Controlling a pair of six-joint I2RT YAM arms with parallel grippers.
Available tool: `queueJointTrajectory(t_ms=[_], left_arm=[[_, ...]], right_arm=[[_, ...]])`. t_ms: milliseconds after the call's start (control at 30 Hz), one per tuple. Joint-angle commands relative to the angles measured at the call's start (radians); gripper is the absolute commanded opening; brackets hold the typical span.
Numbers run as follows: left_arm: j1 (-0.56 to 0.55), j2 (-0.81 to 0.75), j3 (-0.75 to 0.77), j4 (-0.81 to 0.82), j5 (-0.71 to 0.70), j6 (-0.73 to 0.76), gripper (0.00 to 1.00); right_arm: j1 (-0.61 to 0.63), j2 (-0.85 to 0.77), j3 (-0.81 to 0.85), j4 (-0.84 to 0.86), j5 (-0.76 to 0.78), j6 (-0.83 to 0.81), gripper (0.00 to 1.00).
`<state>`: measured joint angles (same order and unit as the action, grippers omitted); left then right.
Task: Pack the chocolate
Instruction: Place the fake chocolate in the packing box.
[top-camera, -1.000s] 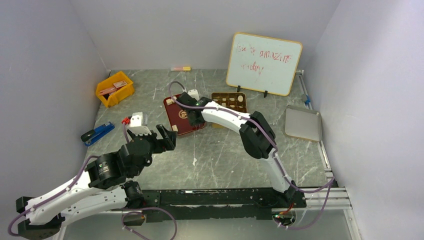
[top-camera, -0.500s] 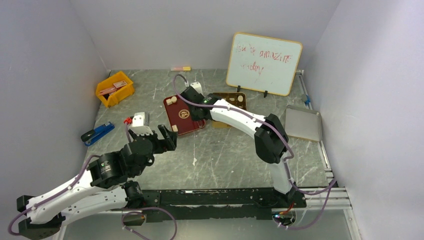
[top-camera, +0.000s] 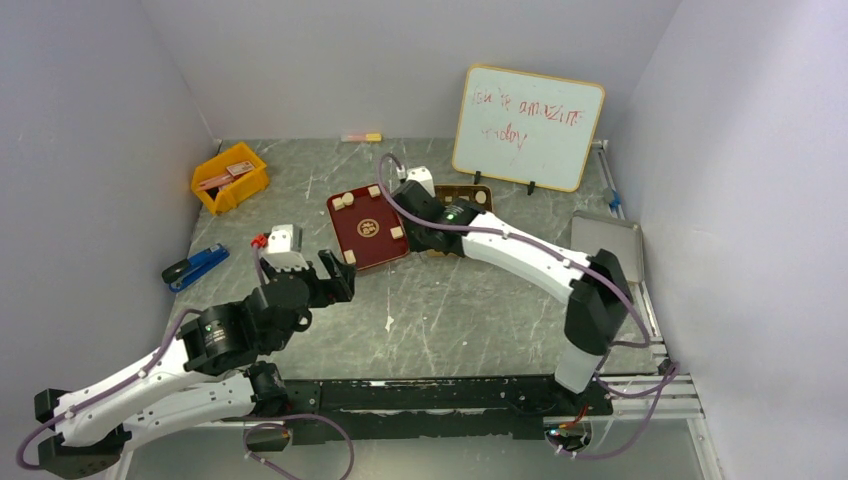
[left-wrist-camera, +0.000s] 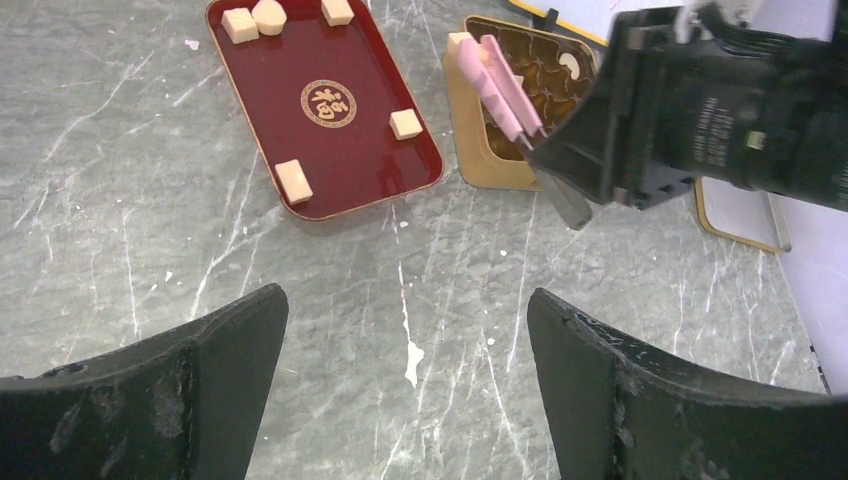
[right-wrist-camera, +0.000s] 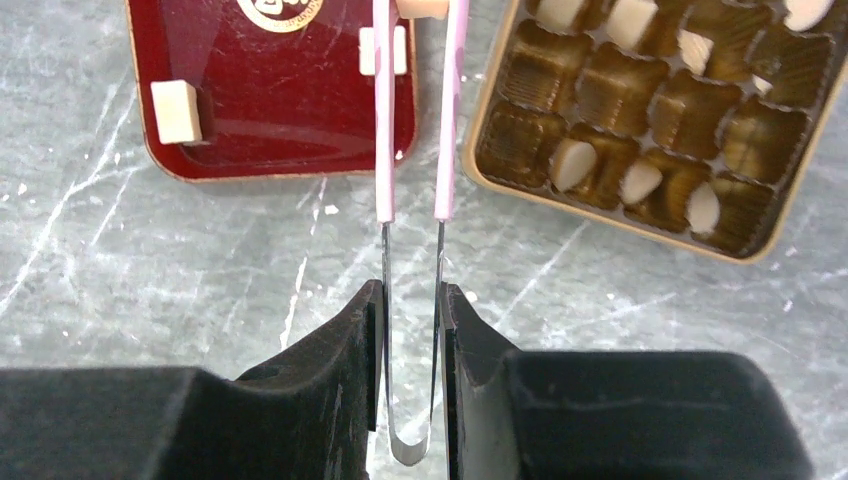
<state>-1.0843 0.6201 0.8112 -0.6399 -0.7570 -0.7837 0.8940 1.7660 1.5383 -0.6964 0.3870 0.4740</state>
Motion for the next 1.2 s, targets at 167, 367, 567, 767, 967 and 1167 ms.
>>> queueJointTrajectory(t_ms=[167,367,567,767,967,1167], left_arm=[[-0.005,0.02,0.01,0.029,-0.007,-0.022,0.94],[-0.005,0.034,0.011,0.044,0.005,-0.023,0.93],[-0.005,0.034,0.006,0.047,0.007,-0.026,0.93],[-0.005,0.033,0.0,0.047,0.005,-0.025,0.94],[-0.005,0.038,-0.005,0.051,0.007,-0.028,0.94],[-0.006,0.038,-0.009,0.052,0.008,-0.032,0.94]], right_arm=[[0.005,-0.218,-0.145,0.008,0.061,0.006,0.0],[0.003,-0.282,-0.207,-0.007,0.074,0.017,0.0],[0.003,-0.314,-0.263,-0.002,0.071,0.03,0.0],[0.003,-0.338,-0.306,0.015,0.061,0.043,0.0],[0.003,-0.344,-0.328,0.023,0.052,0.047,0.0],[0.003,-0.335,-0.342,0.034,0.04,0.049,0.0]])
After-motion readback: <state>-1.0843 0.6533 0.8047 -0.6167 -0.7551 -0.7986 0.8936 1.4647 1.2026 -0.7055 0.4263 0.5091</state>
